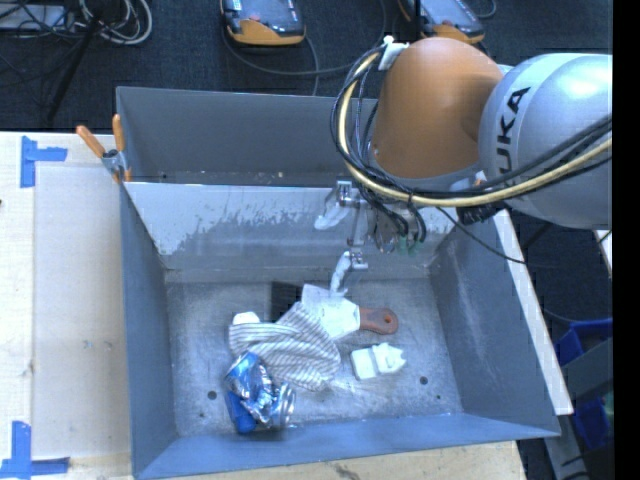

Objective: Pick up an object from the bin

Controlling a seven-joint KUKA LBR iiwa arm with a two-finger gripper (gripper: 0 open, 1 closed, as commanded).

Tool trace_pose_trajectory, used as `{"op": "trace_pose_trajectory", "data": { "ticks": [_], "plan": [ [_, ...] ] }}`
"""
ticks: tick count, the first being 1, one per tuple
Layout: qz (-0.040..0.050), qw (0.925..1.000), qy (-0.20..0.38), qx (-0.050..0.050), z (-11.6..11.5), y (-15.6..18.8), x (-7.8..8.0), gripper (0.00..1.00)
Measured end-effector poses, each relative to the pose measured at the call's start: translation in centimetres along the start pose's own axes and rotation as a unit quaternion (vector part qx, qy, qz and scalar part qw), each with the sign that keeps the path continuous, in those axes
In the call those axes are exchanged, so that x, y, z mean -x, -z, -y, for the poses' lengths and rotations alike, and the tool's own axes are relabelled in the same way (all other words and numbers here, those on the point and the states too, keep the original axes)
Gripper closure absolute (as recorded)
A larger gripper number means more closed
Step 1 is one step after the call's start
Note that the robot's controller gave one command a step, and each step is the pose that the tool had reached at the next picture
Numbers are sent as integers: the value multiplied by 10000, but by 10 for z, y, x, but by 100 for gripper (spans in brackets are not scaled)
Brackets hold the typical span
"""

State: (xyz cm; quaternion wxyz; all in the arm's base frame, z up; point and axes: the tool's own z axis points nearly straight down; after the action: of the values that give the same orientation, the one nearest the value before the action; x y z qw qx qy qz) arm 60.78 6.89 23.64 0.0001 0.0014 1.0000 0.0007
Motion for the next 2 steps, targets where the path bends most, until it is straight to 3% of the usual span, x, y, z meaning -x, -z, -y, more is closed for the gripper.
{"op": "trace_pose_trajectory", "data": {
  "ticks": [1,2],
  "plan": [
    [0,10000,0,0,0,0,0,0],
    [17,9994,349,-7,-7,-57,-20,0]
  ]
}}
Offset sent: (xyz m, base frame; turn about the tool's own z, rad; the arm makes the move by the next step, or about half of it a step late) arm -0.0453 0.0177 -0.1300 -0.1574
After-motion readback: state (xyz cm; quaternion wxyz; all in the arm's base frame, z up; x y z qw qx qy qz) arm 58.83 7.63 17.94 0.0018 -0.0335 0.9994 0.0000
